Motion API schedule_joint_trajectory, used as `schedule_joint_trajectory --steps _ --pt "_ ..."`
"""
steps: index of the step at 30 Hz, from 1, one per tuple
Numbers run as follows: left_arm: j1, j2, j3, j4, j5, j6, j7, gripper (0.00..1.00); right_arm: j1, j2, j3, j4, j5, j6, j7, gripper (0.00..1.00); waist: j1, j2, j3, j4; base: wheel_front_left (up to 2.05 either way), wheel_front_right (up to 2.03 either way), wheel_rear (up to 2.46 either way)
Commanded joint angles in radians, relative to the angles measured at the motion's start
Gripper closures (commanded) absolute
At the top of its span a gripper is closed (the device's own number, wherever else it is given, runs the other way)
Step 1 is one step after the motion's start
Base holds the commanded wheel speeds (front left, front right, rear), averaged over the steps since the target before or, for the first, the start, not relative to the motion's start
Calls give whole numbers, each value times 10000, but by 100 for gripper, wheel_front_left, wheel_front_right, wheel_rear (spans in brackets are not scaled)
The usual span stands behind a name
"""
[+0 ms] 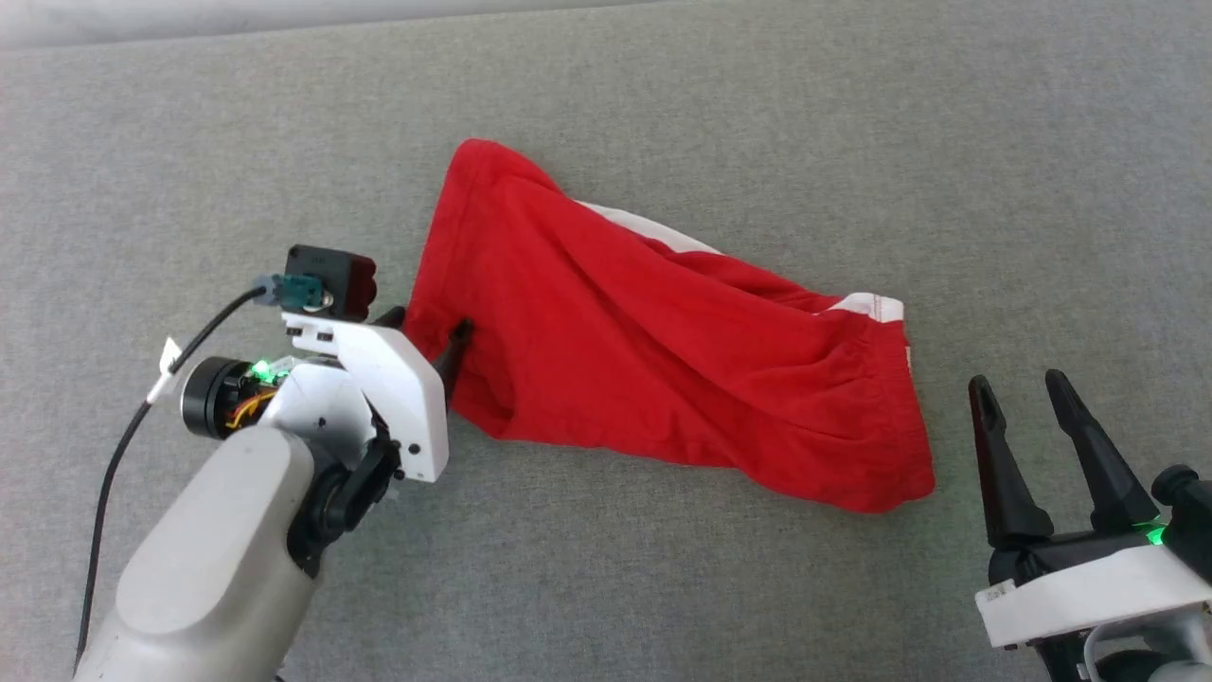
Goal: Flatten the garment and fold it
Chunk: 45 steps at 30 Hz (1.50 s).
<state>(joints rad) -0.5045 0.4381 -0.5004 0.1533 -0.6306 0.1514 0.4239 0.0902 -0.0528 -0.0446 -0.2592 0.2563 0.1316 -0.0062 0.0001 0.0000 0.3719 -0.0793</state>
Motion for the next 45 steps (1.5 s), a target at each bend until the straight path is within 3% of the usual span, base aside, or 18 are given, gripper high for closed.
schedule_joint_trajectory --steps 1,3,4,5,6,15,22,26,45 --pt "-44 -26 -67 20 -178 -15 313 0 -119 26 -19 39 77 -9 -84 0 -1 0 30 -61 0 0 0" --pt "43 -11 -134 -25 -404 -47 757 0 -144 26 -23 92 101 -9 -104 0 -1 0 30 -82 0 0 0" --pt "77 36 -183 -56 -450 -68 930 27 -160 26 -23 119 115 -9 -114 0 -1 0 30 -90 0 0 0" --pt "116 77 -214 -91 -505 -97 1063 96 -177 26 -18 144 126 -9 -122 0 -1 0 33 -99 0 0 0" --pt "169 97 -231 -138 -597 -148 1168 100 -196 26 -11 166 138 -9 -126 0 -1 0 38 -108 0 0 0" --pt "553 16 384 -658 -1328 -115 759 100 -826 26 245 -132 166 -9 573 0 -1 0 58 -79 0 0 0" --pt "588 170 660 -891 -1415 -186 404 100 -1464 26 794 -32 641 -9 2740 0 -1 0 125 -98 0 0 0" --pt "700 254 570 -1158 -1205 -246 141 100 -1663 26 950 114 614 -9 3461 0 -1 0 347 -94 0 0 0" --pt "582 -24 -97 -1743 -507 -290 -407 100 -1236 26 516 216 431 -9 4676 0 -1 0 1055 385 0 0 0"
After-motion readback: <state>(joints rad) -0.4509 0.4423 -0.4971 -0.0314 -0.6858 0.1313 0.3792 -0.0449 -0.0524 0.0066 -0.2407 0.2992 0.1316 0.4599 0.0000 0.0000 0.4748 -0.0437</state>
